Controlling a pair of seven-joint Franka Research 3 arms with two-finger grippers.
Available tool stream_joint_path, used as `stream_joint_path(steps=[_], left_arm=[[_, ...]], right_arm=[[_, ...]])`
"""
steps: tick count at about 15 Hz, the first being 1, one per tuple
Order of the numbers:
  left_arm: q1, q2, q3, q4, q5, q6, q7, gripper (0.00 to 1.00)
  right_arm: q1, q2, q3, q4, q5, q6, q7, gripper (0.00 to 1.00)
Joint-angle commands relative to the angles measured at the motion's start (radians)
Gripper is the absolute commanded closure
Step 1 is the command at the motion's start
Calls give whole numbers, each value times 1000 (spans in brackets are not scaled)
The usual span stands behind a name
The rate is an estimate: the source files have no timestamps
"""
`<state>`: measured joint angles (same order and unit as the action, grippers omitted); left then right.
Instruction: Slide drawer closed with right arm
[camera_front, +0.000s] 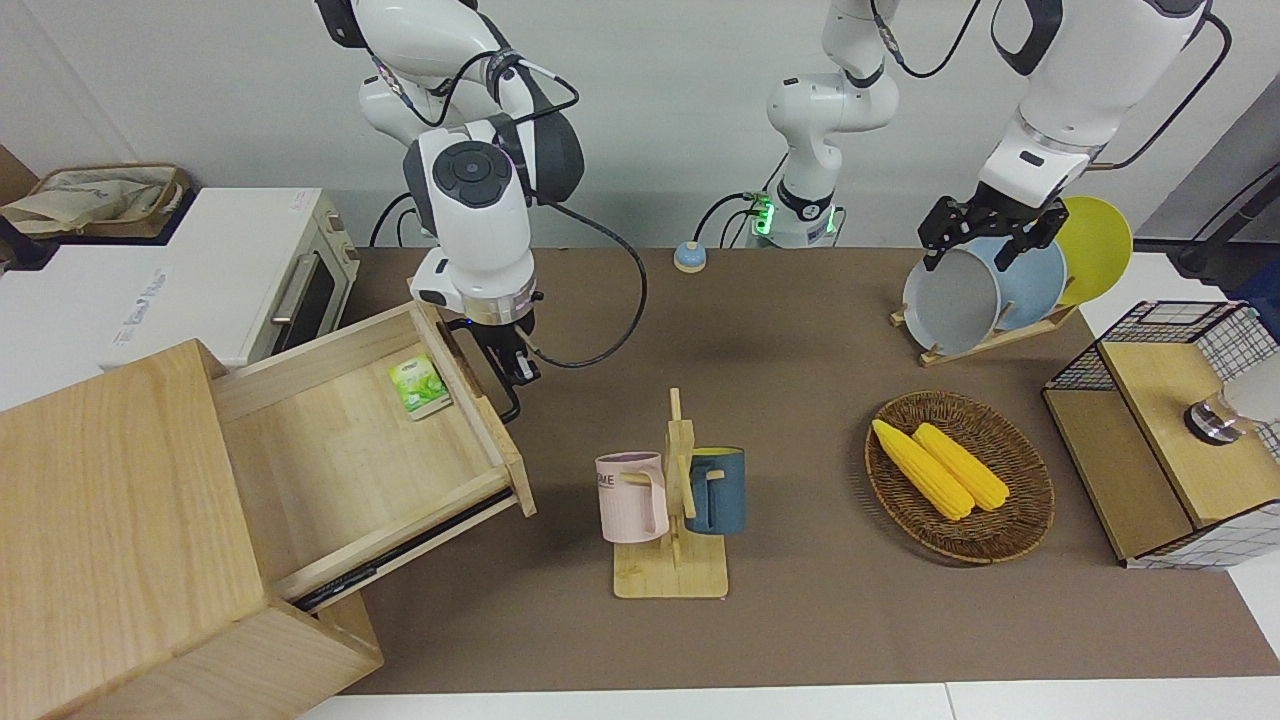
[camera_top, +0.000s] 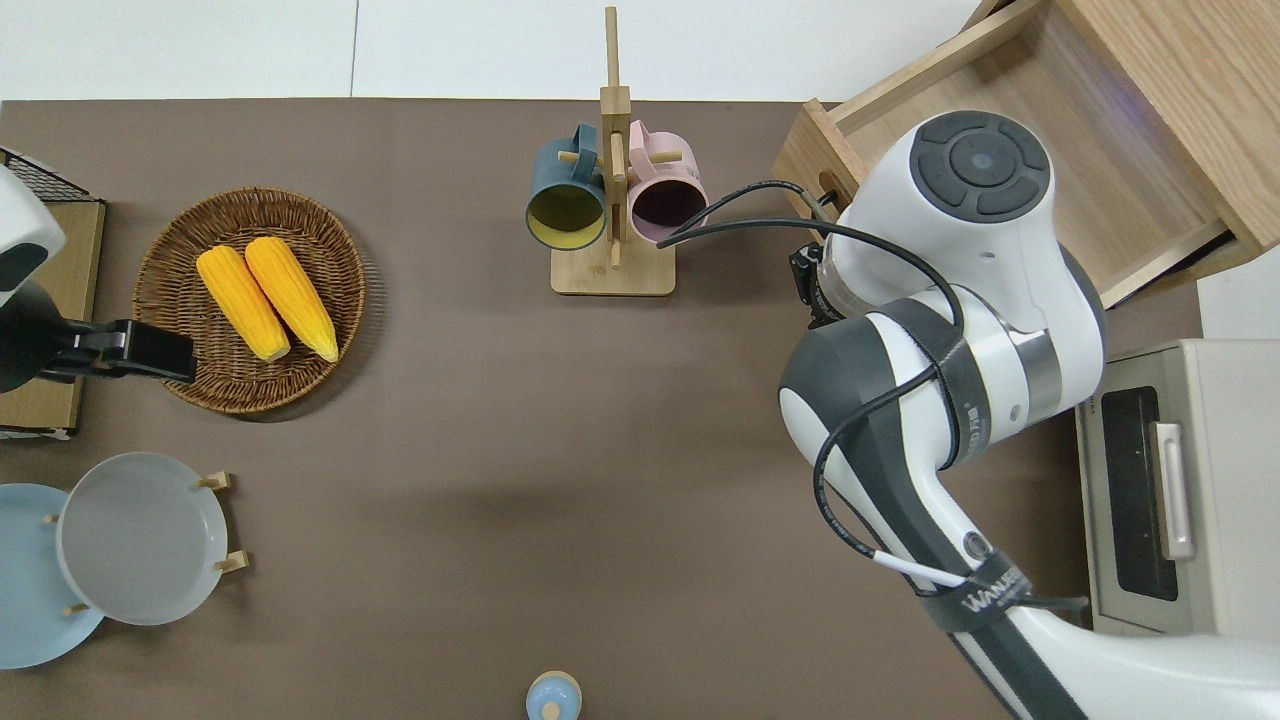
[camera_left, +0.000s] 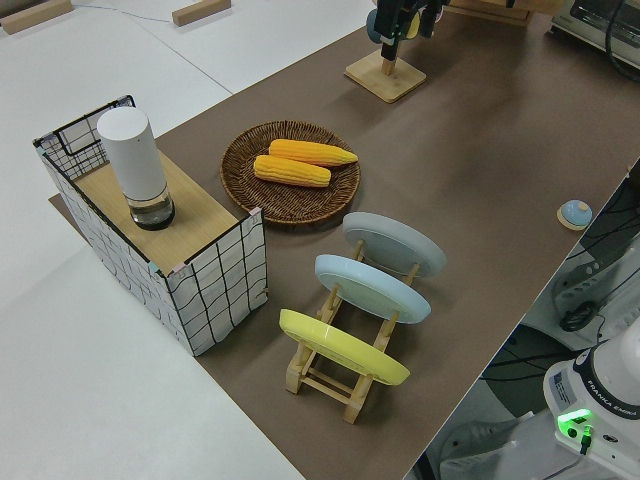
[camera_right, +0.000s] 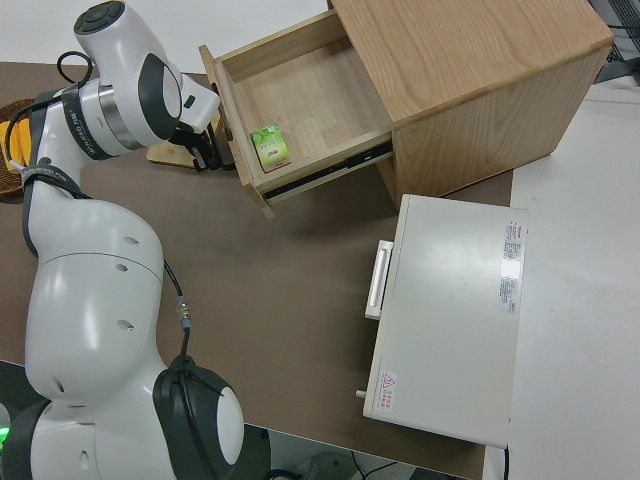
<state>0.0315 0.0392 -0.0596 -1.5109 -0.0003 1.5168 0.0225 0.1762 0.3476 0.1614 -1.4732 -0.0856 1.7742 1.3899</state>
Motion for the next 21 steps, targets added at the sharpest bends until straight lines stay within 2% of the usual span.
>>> stream_joint_path(steps=[1,6,9,19,21], left_arm=[[4,11,-6,26,17,-20,10,7],[4,11,-6,26,17,-20,10,7],[4,11,-6,26,17,-20,10,7],[4,11,-6,24,17,-20,10,7],[4,11,-6,26,17,-20,10,7]], right_arm=[[-44,37,12,59,-14,14,-67,1000],[-98,83,13,126,-13,14,-120,1000],[-135,100,15,151,-11,13,-166,1000],[-265,103,17,166,-13,11,-322,1000],[-296,105,20,189,-11,14,-350,1000]])
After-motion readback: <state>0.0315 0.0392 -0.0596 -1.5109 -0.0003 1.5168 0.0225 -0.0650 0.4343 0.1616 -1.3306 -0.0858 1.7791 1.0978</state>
